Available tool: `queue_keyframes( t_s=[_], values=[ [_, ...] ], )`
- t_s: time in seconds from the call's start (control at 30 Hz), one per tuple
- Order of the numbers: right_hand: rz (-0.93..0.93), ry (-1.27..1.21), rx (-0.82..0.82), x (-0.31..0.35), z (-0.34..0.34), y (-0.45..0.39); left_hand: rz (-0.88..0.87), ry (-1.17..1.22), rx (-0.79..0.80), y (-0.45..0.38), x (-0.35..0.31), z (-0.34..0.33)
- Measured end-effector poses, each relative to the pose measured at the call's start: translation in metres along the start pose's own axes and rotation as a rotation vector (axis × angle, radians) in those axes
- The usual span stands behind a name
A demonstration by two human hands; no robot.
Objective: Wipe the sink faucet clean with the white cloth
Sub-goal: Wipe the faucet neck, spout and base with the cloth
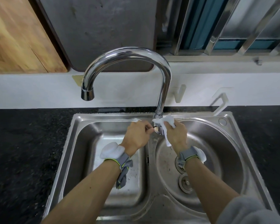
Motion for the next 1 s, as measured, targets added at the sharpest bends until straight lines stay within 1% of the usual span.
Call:
queue_keyframes(
  t_s=[0.17,0.27,0.33,0.43,0.47,0.5,0.6,0.7,0.77,0.8,0.87,1.0],
  values=[
    [-0.112,-0.098,-0.013,-0.009,-0.005,-0.014,0.012,0.023,-0.01,0.002,-0.001,0.0],
    [-0.19,-0.075,-0.009,-0.02,-0.008,-0.016,0.012,0.022,-0.009,0.004,-0.003,0.001],
    [-0.283,-0.062,0.046,-0.026,-0.013,-0.012,0.015,0.02,-0.011,0.004,-0.003,0.001],
    [-0.345,0.051,0.22,-0.034,-0.022,-0.002,0.022,0.027,-0.015,0.004,-0.003,0.0],
    [-0.374,0.039,0.263,-0.036,-0.024,0.003,0.021,0.029,-0.017,0.004,-0.002,0.0],
    [-0.413,-0.011,0.301,-0.038,-0.026,0.01,0.019,0.031,-0.02,0.003,-0.002,-0.001],
    [-0.528,-0.267,0.342,-0.047,-0.028,0.027,0.019,0.042,-0.019,0.002,-0.001,-0.002],
    [-0.706,-0.55,0.422,-0.052,-0.034,0.042,0.023,0.042,-0.017,0.001,0.001,-0.003],
    [-0.85,-0.719,0.443,-0.047,-0.049,0.052,0.024,0.035,-0.02,0.002,0.002,-0.002],
    [-0.917,-0.843,0.472,-0.041,-0.058,0.058,0.028,0.043,-0.021,0.002,0.003,-0.002],
    [-0.984,-1.044,0.52,-0.028,-0.078,0.066,0.033,0.051,-0.017,0.003,0.004,-0.001],
    [-1.087,-1.316,0.491,-0.015,-0.095,0.074,0.009,-0.024,-0.013,0.001,0.001,0.001]
  ],
)
Point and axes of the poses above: each hand's wrist, its own y-axis away from the middle knuckle, its own z-axis out of the back of the hand, x = y × z, the point moved 4 cm from there along -y, towards the middle knuckle, and after that the axes turned 5 degrees about -x, right-handed, at the moved point
